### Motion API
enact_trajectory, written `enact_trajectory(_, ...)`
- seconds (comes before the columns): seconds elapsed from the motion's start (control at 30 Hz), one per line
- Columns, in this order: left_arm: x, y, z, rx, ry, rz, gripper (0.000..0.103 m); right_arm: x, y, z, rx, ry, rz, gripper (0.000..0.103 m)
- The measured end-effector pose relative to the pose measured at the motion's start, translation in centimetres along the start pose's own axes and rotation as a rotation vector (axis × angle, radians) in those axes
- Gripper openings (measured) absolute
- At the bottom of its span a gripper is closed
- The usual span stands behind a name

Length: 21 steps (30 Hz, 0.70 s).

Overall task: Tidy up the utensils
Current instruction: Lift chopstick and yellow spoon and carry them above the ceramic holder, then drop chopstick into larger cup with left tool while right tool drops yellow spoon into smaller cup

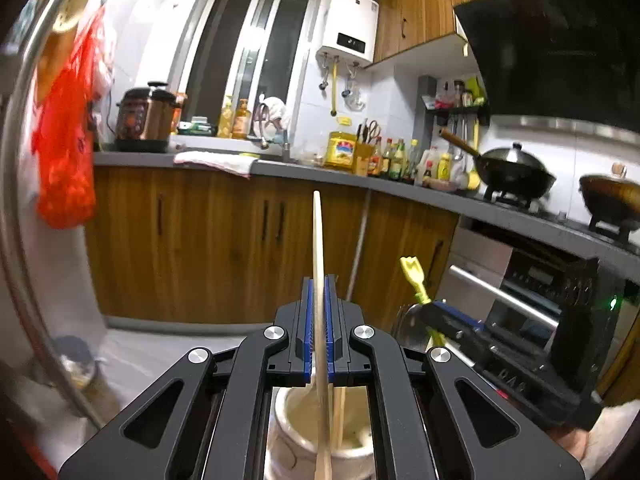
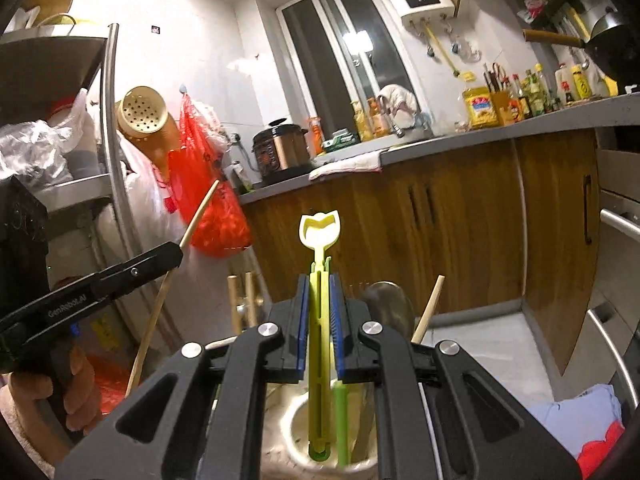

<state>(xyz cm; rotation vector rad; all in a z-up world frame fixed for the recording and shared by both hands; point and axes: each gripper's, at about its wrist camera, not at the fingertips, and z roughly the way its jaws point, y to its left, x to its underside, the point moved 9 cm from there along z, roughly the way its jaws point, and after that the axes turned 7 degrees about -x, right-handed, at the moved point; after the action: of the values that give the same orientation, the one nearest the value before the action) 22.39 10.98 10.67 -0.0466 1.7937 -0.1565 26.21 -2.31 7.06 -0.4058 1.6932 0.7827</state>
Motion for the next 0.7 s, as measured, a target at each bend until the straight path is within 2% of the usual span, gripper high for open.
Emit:
enact_trajectory(0.13, -0.1, 0.3, 0.7, 0.007, -0.04, -0.032, 0.006, 0.9, -0.8, 1.0, 0.017, 0.001, -0.002, 0.01)
enact_trajectory(0.33, -1.2, -0.2, 1.1, 0.007, -0.147, -0.04, 0.006, 1.7, -1.3, 1.9, 0.025, -0.001, -0.016, 0.01)
enact_trajectory(0.53, -0.8, -0.6, 2.5, -0.003, -0.171, -0.046, 0.006, 2.3, -1.7, 2.0, 0.031, 0.001, -0.021, 0.01)
enact_trajectory(0.7, 0.2, -0.7, 2.3, -0.024, -0.166, -0.008, 0.006, 2.9, -1.6, 2.1, 0.025, 0.012, -0.027, 0.01)
